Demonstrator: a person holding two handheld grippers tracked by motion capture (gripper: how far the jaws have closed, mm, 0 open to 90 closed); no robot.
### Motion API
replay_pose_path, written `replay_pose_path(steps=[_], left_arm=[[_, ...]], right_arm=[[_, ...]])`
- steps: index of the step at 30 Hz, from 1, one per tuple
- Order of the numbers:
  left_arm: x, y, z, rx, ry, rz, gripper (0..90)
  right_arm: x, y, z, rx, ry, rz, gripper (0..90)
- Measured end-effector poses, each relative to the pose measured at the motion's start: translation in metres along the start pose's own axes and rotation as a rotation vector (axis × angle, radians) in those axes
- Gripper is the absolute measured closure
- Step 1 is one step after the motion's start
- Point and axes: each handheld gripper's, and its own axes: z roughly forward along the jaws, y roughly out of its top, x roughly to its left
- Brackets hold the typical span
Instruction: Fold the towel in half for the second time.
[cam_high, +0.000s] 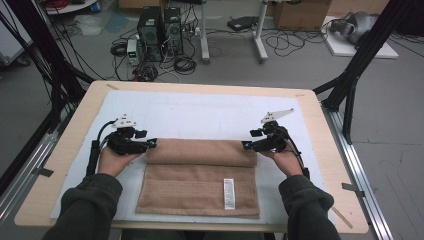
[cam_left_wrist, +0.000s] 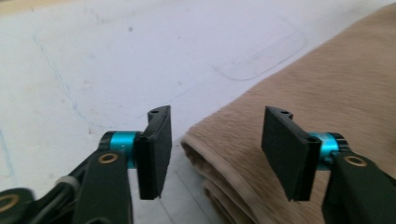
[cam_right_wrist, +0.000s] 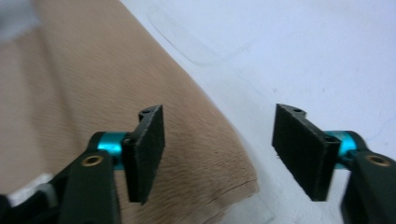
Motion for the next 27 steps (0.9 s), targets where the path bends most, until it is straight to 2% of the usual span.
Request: replay_pose_path(steps=[2,3,4,6,7,9,11,13,16,19,20,21,22,23,25,27], left_arm=[[0.002,-0.003,0.010,0.036,-0.024,-0.011,42.6],[0.003,-0.005,0.014,0.054,-0.065,-0.018,47.0],[0.002,-0.006,0.015,0.058,-0.077,-0.015,54.3],[0.000,-0.005,0.013,0.046,-0.110,0.003,72.6],[-0.002,-0.004,0.011,0.047,-0.103,0.019,80.0],[-0.004,-0.003,0.007,0.049,-0.095,0.036,84.6],[-0.007,-0.002,-0.003,0.021,-0.087,0.043,85.0],[-0.011,0.000,-0.016,-0.029,-0.085,0.046,85.0],[-0.021,-0.001,-0.037,-0.082,-0.084,0.079,85.0],[-0.036,-0.011,-0.060,-0.104,-0.093,0.125,84.9],[-0.038,-0.014,-0.063,-0.106,-0.100,0.124,84.7],[-0.045,-0.022,-0.071,-0.114,-0.125,0.138,84.0],[-0.052,-0.031,-0.080,-0.104,-0.124,0.167,80.6],[-0.056,-0.038,-0.087,-0.102,-0.136,0.176,74.5],[-0.060,-0.046,-0.096,-0.103,-0.145,0.174,64.3],[-0.062,-0.049,-0.103,-0.104,-0.140,0.175,60.9]], right_arm=[[-0.003,-0.003,0.011,0.036,0.041,0.019,33.0],[-0.003,-0.004,0.015,0.048,0.062,0.024,37.6],[-0.003,-0.007,0.019,0.059,0.110,0.026,47.4],[-0.003,-0.009,0.021,0.065,0.163,0.022,62.2],[-0.001,-0.009,0.020,0.064,0.165,0.009,68.7],[0.003,-0.008,0.013,0.028,0.169,-0.025,75.1],[0.008,-0.005,0.006,0.014,0.162,-0.045,76.2],[0.016,-0.003,-0.003,-0.004,0.162,-0.067,76.5],[0.030,0.000,-0.018,-0.040,0.162,-0.114,76.5],[0.050,-0.001,-0.035,-0.073,0.172,-0.168,76.6],[0.057,-0.003,-0.041,-0.088,0.182,-0.180,76.3],[0.060,-0.005,-0.043,-0.094,0.188,-0.187,75.6],[0.069,-0.010,-0.048,-0.105,0.186,-0.209,75.1],[0.078,-0.016,-0.054,-0.117,0.185,-0.223,74.3],[0.088,-0.024,-0.060,-0.137,0.197,-0.231,70.8],[0.094,-0.030,-0.065,-0.145,0.195,-0.238,67.1]])
